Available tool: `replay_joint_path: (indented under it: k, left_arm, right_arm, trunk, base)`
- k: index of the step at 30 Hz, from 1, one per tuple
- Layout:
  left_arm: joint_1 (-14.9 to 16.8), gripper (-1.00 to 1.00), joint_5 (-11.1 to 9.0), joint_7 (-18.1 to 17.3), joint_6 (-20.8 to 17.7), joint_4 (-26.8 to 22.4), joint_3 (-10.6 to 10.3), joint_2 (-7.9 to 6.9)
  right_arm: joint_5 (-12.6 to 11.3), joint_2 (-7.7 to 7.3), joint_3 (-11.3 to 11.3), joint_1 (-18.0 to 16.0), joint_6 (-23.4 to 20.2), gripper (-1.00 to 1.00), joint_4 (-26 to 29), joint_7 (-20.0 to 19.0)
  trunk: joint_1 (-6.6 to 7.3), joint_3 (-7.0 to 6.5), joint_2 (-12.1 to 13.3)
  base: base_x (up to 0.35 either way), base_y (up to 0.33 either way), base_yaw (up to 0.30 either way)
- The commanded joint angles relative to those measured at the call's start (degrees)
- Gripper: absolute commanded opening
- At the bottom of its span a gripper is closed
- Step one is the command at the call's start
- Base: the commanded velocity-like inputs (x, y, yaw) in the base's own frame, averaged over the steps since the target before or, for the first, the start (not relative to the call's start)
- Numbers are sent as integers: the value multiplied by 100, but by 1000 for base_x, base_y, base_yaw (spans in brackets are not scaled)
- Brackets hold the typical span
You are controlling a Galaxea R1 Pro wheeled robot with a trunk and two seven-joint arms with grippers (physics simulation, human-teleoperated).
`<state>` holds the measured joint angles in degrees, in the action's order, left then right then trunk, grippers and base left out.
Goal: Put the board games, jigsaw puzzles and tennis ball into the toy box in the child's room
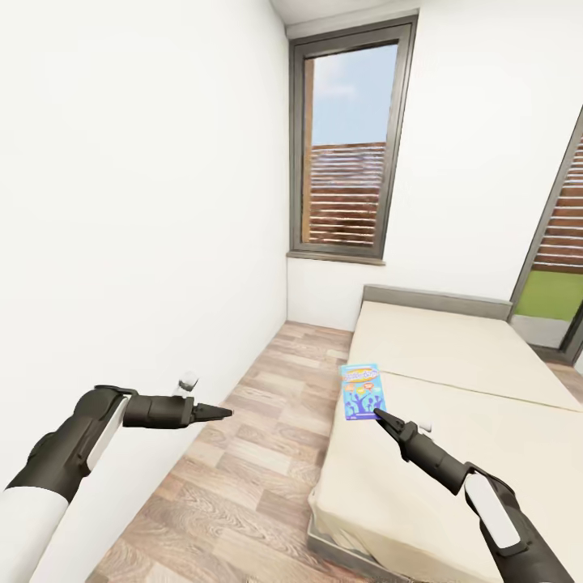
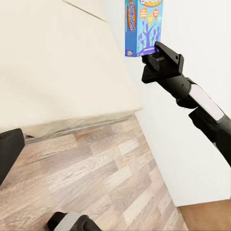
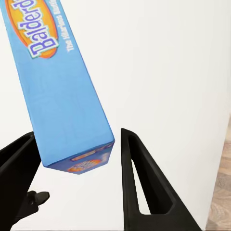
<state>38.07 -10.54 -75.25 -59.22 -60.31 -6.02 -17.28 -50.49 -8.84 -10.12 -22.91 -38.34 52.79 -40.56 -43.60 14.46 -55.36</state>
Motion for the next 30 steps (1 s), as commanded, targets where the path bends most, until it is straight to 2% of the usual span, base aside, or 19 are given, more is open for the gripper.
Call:
replay_joint_path:
  k: [1,6,15,30]
  left_arm:
    - [7,100,-15,-8,-46,2,-13,-3]
    - [7,100,-11,-8,-46,-4,-13,-3]
    - [7,100,-9,-7,-46,-1,-14,32]
    - [7,100,-2,2,-46,-7,-25,82]
  right_arm:
    - [-40,1,-8,-3,-42,-100,2,-4]
    - [-40,5,-7,-3,-42,-100,3,-4]
    - [-40,5,-7,-2,-42,-100,3,-4]
    - [-40,-3,-7,-3,-42,-100,12,-4]
  trunk:
    - [24,-11,36]
    - [134,-100,236]
    - [332,-262,597]
    - [661,-531,1199]
  base:
    - [-240,-228,292]
    - [-147,-159,292]
    - [-14,-14,292]
    - [-125,-30,292]
